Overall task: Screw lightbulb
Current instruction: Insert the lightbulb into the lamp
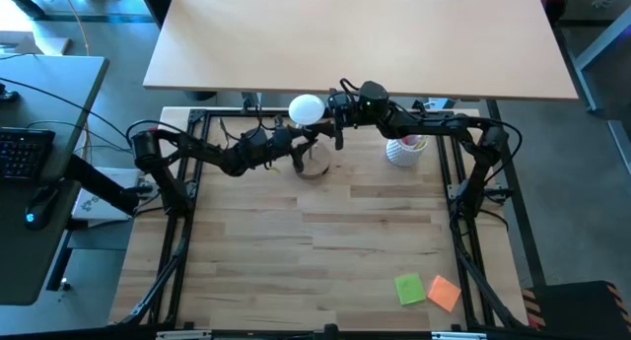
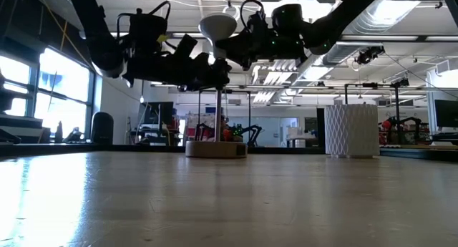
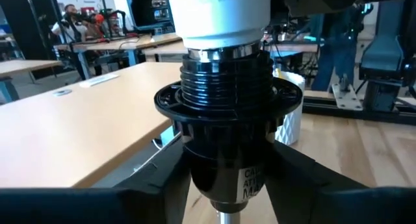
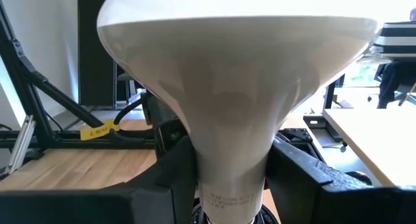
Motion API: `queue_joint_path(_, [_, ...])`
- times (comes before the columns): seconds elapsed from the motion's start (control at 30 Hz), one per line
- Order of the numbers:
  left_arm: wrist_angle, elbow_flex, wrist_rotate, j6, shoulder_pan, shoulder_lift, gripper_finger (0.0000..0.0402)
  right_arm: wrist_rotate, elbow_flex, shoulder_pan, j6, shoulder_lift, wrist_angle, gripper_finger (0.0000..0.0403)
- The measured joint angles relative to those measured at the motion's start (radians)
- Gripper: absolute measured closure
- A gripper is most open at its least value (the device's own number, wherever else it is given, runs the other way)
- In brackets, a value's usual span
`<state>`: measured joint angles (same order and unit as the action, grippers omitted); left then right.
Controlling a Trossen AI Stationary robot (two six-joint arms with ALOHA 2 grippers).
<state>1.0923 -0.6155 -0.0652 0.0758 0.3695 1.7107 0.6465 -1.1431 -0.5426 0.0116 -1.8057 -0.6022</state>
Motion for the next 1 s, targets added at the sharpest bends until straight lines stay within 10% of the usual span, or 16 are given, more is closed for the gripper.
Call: queue_joint_path(1.0, [-0.031, -0.003, 0.027, 0.009, -0.074, -0.005, 0.026, 0.054, 0.001, 0.053, 0.042, -0.004, 0.017, 0.0169])
